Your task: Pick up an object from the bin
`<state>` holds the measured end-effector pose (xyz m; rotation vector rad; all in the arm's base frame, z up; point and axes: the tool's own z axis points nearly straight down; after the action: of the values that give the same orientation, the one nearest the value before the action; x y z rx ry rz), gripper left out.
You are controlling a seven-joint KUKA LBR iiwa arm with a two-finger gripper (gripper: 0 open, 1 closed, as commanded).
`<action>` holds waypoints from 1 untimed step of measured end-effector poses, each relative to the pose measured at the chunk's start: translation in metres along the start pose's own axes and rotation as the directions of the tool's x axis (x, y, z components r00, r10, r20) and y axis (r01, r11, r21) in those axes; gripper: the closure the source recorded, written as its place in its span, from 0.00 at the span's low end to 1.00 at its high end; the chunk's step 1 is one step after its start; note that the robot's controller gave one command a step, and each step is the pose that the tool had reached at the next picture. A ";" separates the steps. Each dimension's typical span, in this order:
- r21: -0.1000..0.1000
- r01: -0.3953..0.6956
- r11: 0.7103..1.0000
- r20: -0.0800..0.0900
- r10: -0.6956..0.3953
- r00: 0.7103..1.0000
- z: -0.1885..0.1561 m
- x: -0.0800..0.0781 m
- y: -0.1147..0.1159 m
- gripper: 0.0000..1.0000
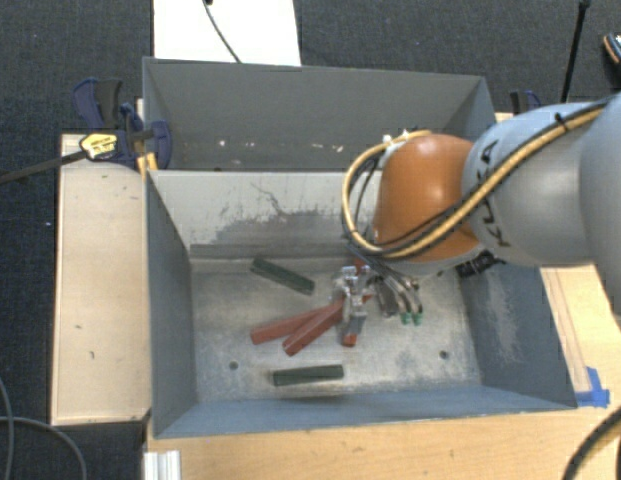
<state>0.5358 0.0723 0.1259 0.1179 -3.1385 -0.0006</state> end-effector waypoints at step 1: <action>0.000 0.000 1.000 -0.003 0.000 1.000 -0.017 0.001 0.000 1.00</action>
Offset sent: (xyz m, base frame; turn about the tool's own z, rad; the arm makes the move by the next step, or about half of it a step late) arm 0.0000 0.0000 0.0357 0.0000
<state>0.5349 0.0722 0.1425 0.1175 -3.1355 -0.0002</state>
